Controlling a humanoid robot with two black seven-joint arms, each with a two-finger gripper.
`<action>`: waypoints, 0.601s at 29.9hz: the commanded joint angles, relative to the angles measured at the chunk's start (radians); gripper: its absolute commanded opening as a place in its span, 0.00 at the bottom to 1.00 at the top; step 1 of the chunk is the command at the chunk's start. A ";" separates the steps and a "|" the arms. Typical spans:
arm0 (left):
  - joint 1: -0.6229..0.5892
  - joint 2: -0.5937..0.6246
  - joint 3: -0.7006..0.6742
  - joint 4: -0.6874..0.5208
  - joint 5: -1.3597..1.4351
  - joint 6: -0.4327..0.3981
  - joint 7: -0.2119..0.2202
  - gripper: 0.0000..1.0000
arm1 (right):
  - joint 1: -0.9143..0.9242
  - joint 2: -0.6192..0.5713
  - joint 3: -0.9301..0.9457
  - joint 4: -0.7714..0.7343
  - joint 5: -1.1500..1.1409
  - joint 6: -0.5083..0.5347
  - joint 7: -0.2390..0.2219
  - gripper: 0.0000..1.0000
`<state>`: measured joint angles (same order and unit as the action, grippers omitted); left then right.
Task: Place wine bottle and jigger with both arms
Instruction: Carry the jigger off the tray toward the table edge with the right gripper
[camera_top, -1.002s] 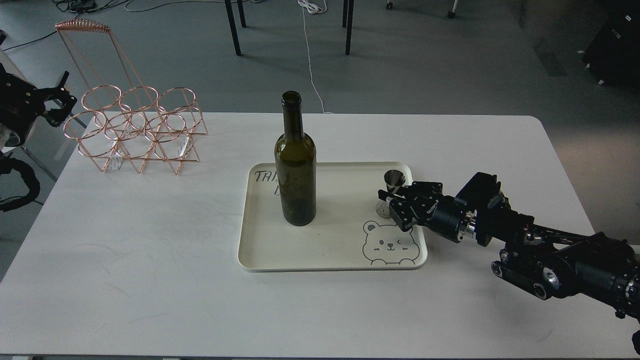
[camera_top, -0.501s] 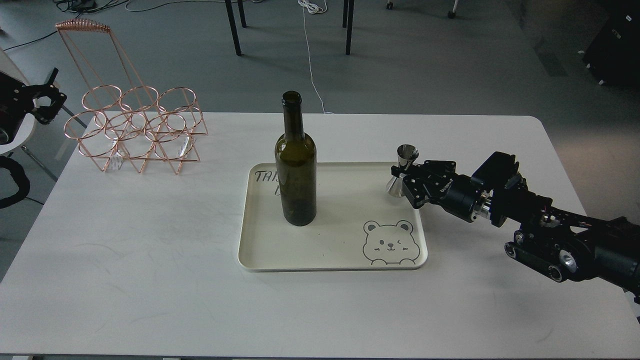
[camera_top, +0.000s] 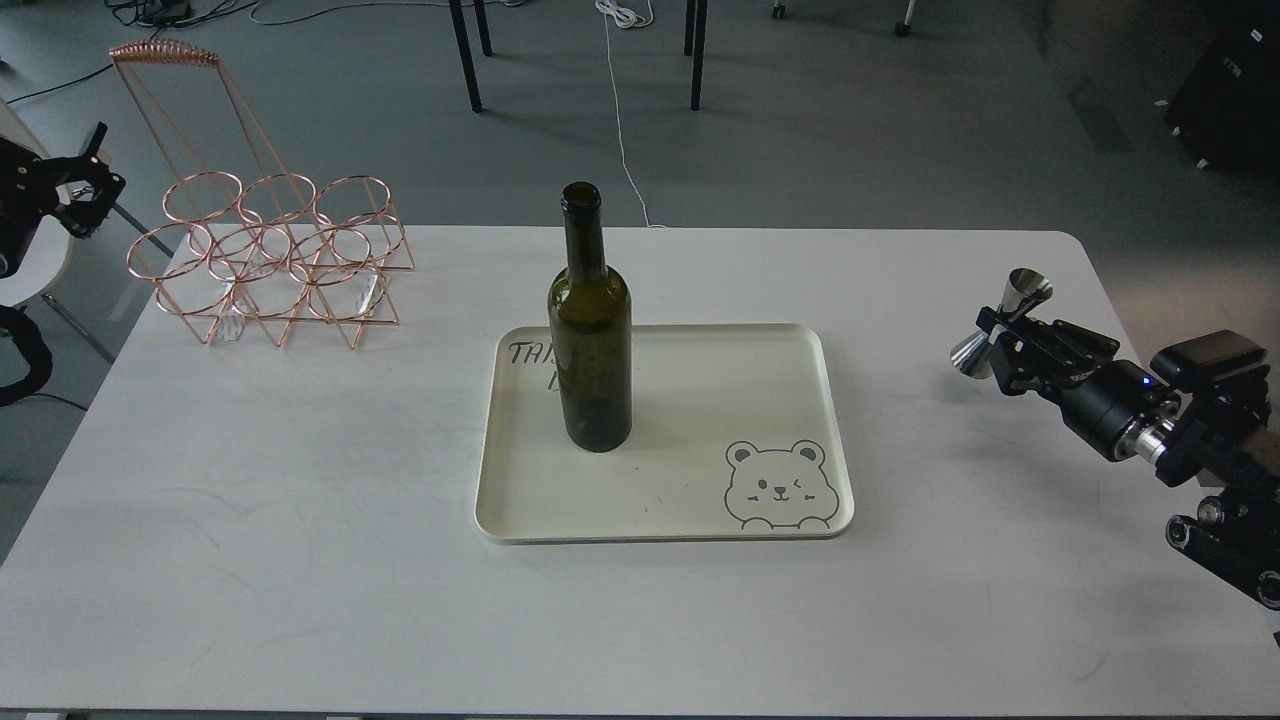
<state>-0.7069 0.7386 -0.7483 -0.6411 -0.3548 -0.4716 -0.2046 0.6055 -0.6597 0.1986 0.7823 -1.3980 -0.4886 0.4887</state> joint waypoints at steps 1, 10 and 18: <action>-0.005 -0.001 0.001 -0.002 0.000 0.002 0.002 0.99 | -0.052 -0.004 -0.001 -0.014 0.031 0.000 0.000 0.02; -0.019 -0.001 0.006 -0.005 0.002 0.005 0.002 0.99 | -0.069 0.011 0.001 -0.034 0.033 0.000 0.000 0.06; -0.019 0.001 0.006 -0.005 0.002 0.004 0.002 0.99 | -0.066 0.011 0.001 -0.034 0.033 0.000 0.000 0.15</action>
<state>-0.7253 0.7381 -0.7424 -0.6459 -0.3527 -0.4668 -0.2025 0.5372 -0.6490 0.1995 0.7487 -1.3652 -0.4886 0.4887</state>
